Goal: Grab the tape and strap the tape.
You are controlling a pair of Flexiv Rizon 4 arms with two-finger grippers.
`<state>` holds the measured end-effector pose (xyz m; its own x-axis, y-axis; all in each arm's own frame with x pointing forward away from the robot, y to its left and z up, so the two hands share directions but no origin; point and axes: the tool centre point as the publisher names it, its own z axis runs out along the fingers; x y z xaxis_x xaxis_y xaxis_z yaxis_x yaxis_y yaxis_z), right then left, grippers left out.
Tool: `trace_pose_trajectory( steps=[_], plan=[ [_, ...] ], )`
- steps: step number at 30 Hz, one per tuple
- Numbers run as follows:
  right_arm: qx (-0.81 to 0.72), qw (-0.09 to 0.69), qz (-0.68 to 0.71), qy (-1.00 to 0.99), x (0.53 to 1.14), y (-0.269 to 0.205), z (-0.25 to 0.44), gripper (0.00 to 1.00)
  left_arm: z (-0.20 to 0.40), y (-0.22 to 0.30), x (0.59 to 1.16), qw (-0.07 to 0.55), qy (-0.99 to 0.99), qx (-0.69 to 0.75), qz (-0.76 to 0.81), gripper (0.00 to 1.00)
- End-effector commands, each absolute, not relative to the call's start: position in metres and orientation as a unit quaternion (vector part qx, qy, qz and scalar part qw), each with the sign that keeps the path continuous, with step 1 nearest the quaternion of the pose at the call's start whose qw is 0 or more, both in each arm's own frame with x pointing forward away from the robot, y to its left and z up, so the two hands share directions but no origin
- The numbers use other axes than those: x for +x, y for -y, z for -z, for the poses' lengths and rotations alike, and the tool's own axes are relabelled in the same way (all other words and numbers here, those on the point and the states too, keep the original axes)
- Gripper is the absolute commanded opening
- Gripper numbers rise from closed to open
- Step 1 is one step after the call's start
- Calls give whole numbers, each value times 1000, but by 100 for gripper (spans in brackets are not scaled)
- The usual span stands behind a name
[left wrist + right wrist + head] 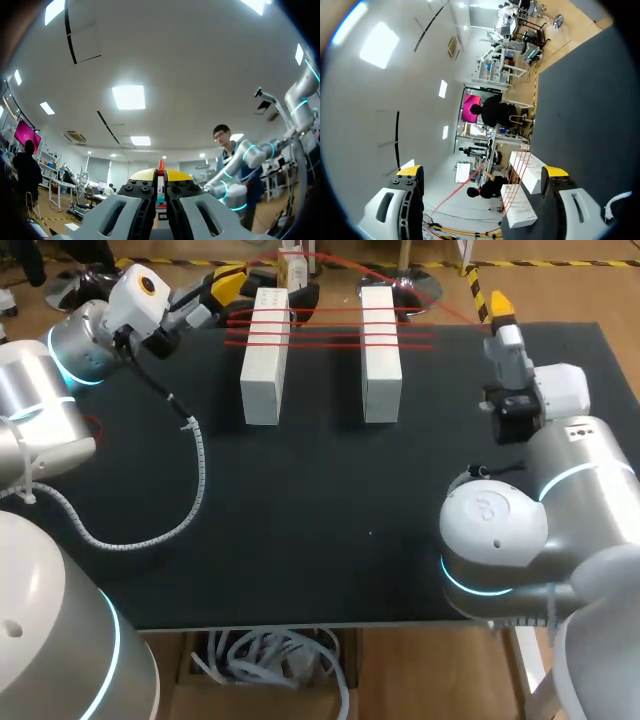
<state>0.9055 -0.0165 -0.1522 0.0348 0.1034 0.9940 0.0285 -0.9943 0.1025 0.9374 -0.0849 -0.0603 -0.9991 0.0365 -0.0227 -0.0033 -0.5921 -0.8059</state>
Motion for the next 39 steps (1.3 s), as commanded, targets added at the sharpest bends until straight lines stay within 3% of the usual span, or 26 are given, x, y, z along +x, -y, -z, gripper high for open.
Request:
trace_pose_trajectory(
  steps=[1, 31, 34, 36, 39],
  plan=[
    [728, 14, -685, 3, 902, 3, 148, 100, 61, 85, 937, 10, 451, -18, -892, 0],
    [704, -50, -691, 156, 921, -25, 95, 100, 61, 85, 937, 10, 451, -18, -892, 0],
    [701, -53, -692, 162, 924, -26, 94, 82, 61, 85, 937, 10, 451, -18, -892, 0],
    [699, -56, -693, 168, 925, -26, 94, 82, 61, 85, 937, 10, 451, -18, -892, 0],
    [698, -60, -693, 171, 927, -27, 93, 68, 61, 85, 937, 10, 451, -18, -892, 0]
  ],
)
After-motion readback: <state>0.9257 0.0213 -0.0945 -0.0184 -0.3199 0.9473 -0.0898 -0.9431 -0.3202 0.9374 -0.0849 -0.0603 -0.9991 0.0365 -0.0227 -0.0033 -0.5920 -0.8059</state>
